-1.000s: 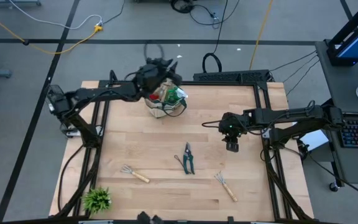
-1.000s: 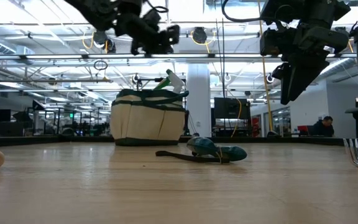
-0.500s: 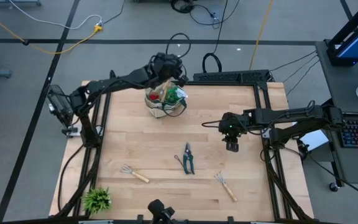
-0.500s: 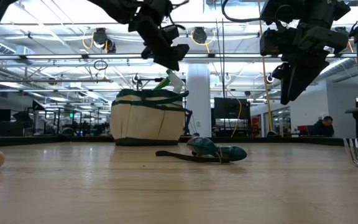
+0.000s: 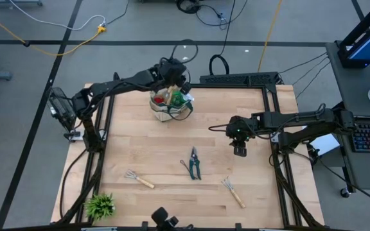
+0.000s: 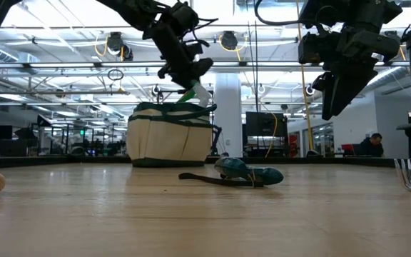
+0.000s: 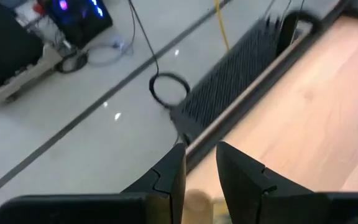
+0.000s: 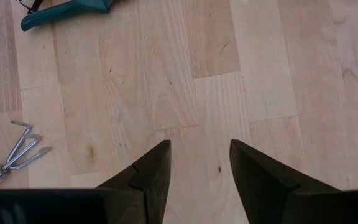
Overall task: Pick & Place Garden tools in Gardening bag
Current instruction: Put the trowel into the gardening bag
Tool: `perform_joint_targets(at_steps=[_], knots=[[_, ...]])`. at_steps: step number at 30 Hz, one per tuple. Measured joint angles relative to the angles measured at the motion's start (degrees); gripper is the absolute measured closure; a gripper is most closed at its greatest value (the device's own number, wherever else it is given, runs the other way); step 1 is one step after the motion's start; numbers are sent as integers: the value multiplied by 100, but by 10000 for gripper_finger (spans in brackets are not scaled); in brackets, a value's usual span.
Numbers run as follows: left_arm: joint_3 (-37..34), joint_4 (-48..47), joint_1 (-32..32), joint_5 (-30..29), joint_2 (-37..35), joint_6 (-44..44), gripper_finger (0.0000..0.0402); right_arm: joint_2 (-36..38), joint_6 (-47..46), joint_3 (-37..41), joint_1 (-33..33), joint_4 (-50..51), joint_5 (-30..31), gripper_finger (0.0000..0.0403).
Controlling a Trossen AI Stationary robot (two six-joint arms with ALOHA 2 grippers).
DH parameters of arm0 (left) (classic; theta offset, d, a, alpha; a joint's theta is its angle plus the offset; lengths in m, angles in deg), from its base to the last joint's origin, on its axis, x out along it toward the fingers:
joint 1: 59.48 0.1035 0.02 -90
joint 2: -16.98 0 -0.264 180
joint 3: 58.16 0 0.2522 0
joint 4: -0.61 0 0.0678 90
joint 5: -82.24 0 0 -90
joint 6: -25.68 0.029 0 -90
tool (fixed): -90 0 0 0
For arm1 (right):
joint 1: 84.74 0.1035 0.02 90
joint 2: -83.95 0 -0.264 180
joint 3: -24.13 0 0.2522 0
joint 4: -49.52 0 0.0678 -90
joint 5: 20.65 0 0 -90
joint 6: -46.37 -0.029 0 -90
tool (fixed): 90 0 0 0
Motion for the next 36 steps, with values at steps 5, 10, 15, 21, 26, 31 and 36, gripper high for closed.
perform_joint_targets(at_steps=[5, 10, 15, 21, 26, 31, 36], knots=[[22, 713, -54, 5, -112, 117, 309, 0, 0, 0, 0, 2, -7, 248], [141, 502, -62, 143, -92, 68, 309, 0, 0, 0, 0, 4, -11, 248], [155, 45, -35, 103, -90, -154, 310, 1, 11, 0, 0, 4, -10, 248], [155, -188, -13, 42, -87, -259, 310, 1, 17, 0, 0, 5, -10, 248], [155, -175, -20, 4, -87, -262, 312, 0, 17, 0, 0, 5, -12, 248], [155, -171, -16, 94, -87, -204, 371, 0, 17, 0, 0, 6, -14, 248], [155, -196, -18, 182, -87, -74, 389, 2, 0, 0, 0, 6, -14, 248]])
